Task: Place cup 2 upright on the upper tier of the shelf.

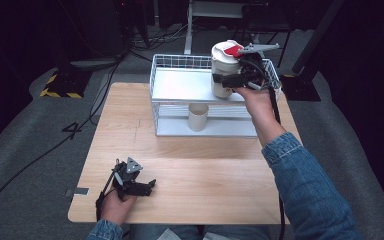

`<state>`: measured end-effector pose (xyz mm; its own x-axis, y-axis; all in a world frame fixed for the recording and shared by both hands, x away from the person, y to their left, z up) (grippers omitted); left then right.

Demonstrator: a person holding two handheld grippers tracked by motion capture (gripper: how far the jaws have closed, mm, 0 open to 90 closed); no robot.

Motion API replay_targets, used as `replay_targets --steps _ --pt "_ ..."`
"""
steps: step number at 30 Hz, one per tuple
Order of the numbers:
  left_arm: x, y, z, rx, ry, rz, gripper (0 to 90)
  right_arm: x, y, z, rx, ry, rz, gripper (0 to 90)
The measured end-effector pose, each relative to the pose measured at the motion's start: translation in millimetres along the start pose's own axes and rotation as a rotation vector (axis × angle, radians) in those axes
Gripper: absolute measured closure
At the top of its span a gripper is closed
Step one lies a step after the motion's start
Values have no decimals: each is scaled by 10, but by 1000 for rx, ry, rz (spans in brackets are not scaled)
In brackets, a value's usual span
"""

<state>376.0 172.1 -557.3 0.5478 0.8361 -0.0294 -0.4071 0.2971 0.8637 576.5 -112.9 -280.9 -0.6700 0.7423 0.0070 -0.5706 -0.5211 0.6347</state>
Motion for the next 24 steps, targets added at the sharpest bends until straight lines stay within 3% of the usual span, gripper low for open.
replay_targets --steps 12,24 --pt "-1 -2 2 -2 2 -1 40 -62 -224 99 19 -21 -20 107" --pt "1 -2 1 -1 -1 1 40 -117 -379 87 37 -65 -2 107"
Point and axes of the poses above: each handheld gripper's, and its own axes: y roughly backward along the jaws, z roughly out of its top, x roughly to its left, the point moved 7 cm from there along -y, roughly forward along the jaws, and after that the axes turned 12 degrees about x, right-handed, at the moved point
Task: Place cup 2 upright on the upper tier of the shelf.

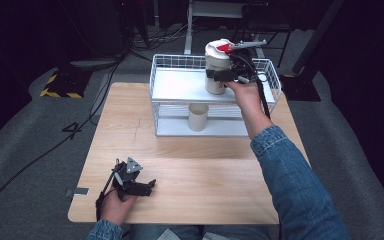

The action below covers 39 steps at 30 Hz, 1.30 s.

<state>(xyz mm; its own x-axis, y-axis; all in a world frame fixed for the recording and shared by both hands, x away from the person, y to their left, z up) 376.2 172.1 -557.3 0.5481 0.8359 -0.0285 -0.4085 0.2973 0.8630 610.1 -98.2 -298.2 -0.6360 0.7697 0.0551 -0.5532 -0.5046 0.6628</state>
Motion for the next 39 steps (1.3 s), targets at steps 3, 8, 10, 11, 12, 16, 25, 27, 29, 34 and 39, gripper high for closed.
replay_targets --steps 3,8,10,11,12,16,25,27,29,34,39 --pt "-1 0 0 0 0 0 40 -2 -16 -1 -2 -3 2 106" --pt "0 0 0 0 0 0 40 -1 -20 2 0 1 6 106" --pt "0 0 -1 1 0 0 40 -3 -19 1 1 0 7 106" --pt "0 0 0 0 0 0 40 -3 -19 0 0 1 8 105" --pt "0 0 0 0 0 0 40 0 -20 -1 -1 9 6 105" --pt "0 0 0 0 0 0 40 6 -21 -4 1 21 5 104" --pt "0 0 0 1 0 0 40 -4 -21 -24 -13 36 2 100" --pt "0 0 0 0 0 0 40 -6 -20 -26 -20 49 -8 97" --pt "0 0 0 0 0 0 40 -5 -20 -27 -22 53 -12 96" --pt "-1 0 0 0 1 0 40 -14 -42 -40 -24 68 -24 71" --pt "0 0 0 0 0 0 40 -15 -40 -41 -29 67 -22 52"
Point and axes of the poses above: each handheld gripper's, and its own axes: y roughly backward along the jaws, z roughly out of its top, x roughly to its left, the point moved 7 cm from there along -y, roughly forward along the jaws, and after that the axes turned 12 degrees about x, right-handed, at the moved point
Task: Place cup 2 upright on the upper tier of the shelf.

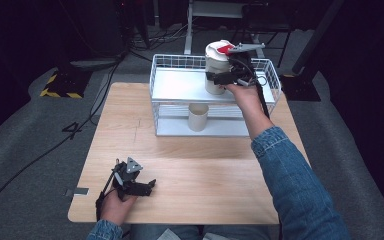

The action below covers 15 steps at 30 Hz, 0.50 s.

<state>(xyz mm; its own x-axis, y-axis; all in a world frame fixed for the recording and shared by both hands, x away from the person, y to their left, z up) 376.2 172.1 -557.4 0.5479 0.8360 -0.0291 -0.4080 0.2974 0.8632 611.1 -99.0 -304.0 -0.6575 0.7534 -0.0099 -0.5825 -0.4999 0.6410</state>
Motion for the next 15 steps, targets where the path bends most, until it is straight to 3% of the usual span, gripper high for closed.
replay_targets --steps 8,15 --pt "1 -1 3 0 -1 0 40 0 27 -20 -6 -12 -5 3" --pt "-1 -4 9 1 0 1 40 16 185 -71 -24 4 -5 3"
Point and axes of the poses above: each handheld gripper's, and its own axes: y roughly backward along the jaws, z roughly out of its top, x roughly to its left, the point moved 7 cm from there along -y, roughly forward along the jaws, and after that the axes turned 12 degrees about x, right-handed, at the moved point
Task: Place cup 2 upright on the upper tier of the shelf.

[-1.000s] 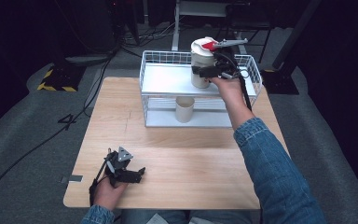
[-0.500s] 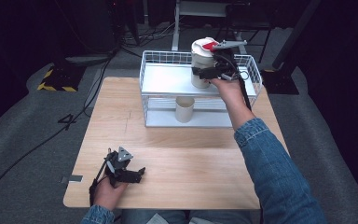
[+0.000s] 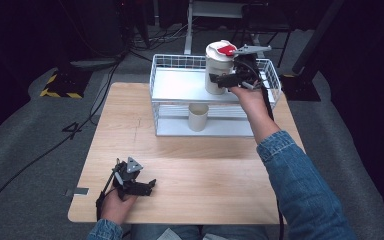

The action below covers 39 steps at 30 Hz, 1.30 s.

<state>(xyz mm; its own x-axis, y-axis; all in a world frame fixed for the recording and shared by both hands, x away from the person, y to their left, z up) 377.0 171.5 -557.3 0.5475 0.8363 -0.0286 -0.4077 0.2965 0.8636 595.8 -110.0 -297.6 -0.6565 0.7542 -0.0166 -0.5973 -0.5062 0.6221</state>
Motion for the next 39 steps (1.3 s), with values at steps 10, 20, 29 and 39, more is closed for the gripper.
replay_targets --steps 10,20,29,39 --pt "-2 3 -5 -1 -1 -2 40 20 285 -145 -27 10 28 3" --pt "27 26 -41 3 -13 -2 41 76 673 -362 -49 35 76 3" --pt "68 20 -28 5 -19 -10 41 93 1026 -708 -55 63 93 70" --pt "68 19 -27 6 -18 -12 40 29 1176 -1094 -18 69 89 108"
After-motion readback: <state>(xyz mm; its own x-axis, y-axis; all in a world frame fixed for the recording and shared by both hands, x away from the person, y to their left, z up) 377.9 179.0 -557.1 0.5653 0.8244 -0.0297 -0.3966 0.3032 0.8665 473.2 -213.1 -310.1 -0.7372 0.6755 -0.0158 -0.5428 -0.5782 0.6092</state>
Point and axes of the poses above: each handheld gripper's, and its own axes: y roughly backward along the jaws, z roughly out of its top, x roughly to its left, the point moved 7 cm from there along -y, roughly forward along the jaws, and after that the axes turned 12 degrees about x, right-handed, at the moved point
